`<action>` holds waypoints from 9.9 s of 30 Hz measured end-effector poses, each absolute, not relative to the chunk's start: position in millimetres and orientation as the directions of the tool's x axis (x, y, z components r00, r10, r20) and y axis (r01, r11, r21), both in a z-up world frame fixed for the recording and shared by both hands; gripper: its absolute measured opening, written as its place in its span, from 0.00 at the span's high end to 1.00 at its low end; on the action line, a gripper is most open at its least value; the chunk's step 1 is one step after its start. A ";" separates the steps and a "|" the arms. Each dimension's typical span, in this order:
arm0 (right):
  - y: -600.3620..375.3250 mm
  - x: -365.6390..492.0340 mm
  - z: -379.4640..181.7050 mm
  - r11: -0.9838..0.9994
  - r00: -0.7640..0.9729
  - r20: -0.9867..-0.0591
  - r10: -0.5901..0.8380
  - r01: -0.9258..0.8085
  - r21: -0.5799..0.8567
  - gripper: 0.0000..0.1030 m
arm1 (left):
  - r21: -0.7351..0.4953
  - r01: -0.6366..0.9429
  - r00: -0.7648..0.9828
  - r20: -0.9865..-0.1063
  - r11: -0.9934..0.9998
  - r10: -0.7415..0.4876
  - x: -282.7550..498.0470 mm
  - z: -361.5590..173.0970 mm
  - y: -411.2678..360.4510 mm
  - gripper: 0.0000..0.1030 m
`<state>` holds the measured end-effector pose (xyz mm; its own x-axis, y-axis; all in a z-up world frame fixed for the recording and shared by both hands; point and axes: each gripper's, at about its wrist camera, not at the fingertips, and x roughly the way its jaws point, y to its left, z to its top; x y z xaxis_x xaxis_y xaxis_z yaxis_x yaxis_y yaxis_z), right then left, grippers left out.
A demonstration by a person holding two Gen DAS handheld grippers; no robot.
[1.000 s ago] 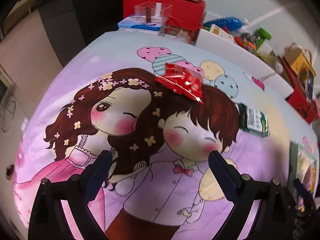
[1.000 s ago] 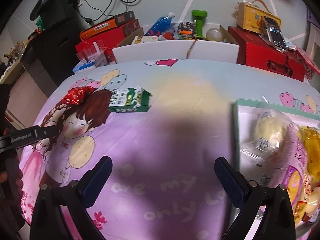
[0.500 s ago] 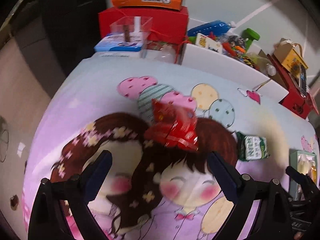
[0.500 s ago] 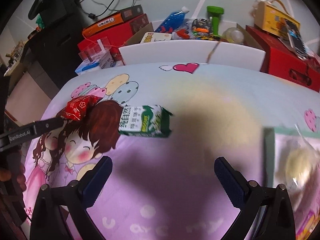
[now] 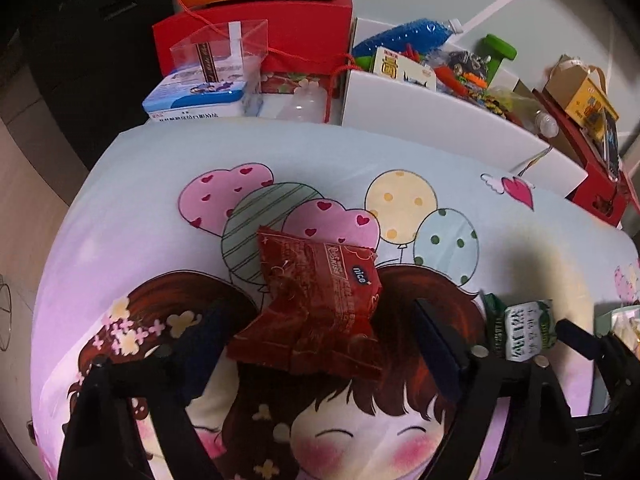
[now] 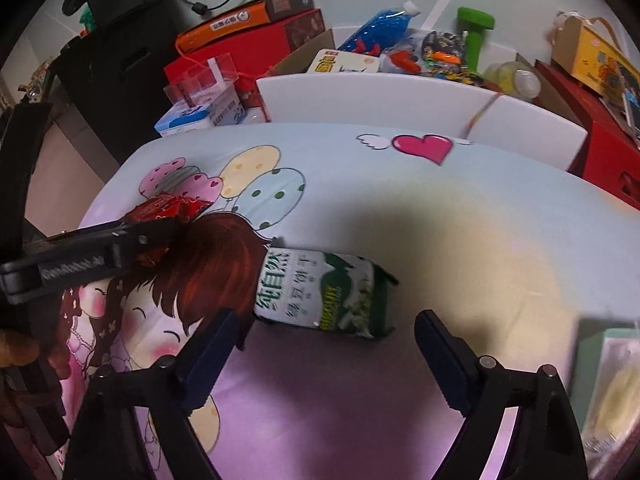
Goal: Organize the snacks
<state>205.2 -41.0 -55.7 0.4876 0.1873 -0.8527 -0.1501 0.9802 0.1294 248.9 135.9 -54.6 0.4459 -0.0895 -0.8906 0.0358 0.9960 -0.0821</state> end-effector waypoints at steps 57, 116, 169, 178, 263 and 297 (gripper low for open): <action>-234.3 32.8 30.5 0.955 0.607 -0.793 -0.051 0.263 0.140 0.29 | -0.067 0.200 0.609 -0.773 0.977 -0.178 88.2 48.3 -56.5 0.38; -352.7 12.9 -3.5 0.849 0.455 -0.874 -0.173 0.519 0.102 0.28 | -0.139 0.525 0.425 -0.812 0.840 -0.400 79.1 20.6 -209.8 0.38; -350.3 17.9 -8.4 0.866 0.457 -0.876 -0.151 0.489 0.106 0.00 | -0.250 0.369 0.446 -0.798 0.895 -0.406 102.9 24.9 -153.3 0.20; -344.6 15.4 -1.7 0.872 0.466 -0.867 -0.177 0.482 0.081 0.00 | -0.102 0.300 0.515 -0.820 0.948 -0.251 99.0 18.6 -134.4 0.07; -248.4 -48.3 -14.0 0.955 0.454 -0.867 -0.207 0.287 -0.078 0.00 | 0.067 0.098 0.395 -0.918 0.993 0.023 6.5 -26.7 -40.6 0.06; -247.5 -48.5 -17.5 0.955 0.444 -0.871 -0.210 0.283 -0.086 0.00 | 0.062 0.093 0.385 -0.923 0.994 0.022 7.7 -28.8 -38.9 0.06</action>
<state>-48.5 -247.5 -17.5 0.4439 -0.2102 -0.8711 0.2828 0.9553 -0.0864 7.7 -38.9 -28.8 0.3848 0.0218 -0.9228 0.0931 0.9937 0.0623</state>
